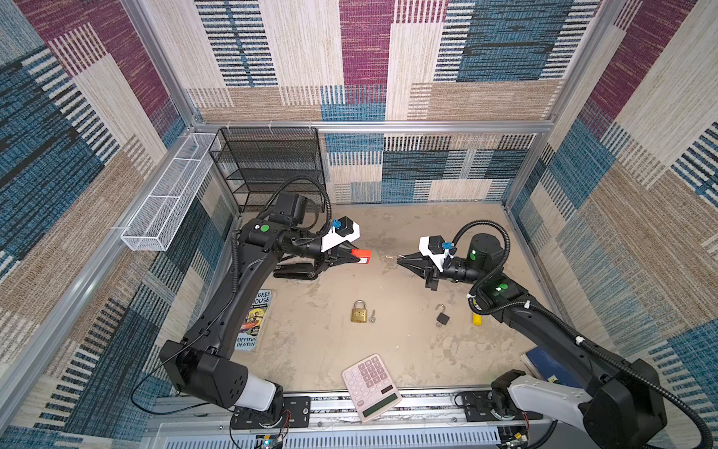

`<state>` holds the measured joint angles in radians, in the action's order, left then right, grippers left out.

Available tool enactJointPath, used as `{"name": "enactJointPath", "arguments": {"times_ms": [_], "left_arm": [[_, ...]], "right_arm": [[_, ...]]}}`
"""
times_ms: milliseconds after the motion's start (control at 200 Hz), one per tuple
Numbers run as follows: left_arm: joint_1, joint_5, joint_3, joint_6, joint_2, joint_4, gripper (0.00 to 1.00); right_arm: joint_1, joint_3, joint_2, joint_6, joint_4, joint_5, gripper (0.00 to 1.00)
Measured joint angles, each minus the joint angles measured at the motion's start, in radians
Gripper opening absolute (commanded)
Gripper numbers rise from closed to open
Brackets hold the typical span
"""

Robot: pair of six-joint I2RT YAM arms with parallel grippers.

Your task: Lock with the key

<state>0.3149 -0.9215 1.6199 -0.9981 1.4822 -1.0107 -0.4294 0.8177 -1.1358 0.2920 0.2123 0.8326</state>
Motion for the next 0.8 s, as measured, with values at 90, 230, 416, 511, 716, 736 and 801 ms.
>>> {"name": "enactJointPath", "arguments": {"times_ms": [90,230,416,511,716,736,801], "left_arm": [[0.009,0.025,-0.001,-0.015,0.022,-0.016,0.00],[0.045,0.081,-0.002,-0.048,0.074,-0.057,0.00],[0.115,0.169,0.019,-0.079,0.180,-0.120,0.00],[0.159,0.222,0.053,-0.096,0.243,-0.152,0.00],[0.257,0.365,0.169,-0.116,0.396,-0.237,0.00],[0.265,0.377,0.180,-0.118,0.409,-0.245,0.00],[0.297,0.430,0.218,-0.124,0.455,-0.267,0.00]], "right_arm": [[0.021,-0.040,0.030,-0.007,0.020,-0.035,0.00],[0.046,-0.090,0.063,-0.027,0.051,-0.115,0.00],[0.080,-0.156,0.106,-0.046,0.094,-0.294,0.00],[0.102,-0.176,0.122,-0.056,0.114,-0.394,0.00],[0.163,-0.211,0.146,-0.087,0.161,-0.566,0.00],[0.169,-0.215,0.148,-0.090,0.165,-0.580,0.00],[0.187,-0.225,0.154,-0.106,0.175,-0.615,0.00]]}}
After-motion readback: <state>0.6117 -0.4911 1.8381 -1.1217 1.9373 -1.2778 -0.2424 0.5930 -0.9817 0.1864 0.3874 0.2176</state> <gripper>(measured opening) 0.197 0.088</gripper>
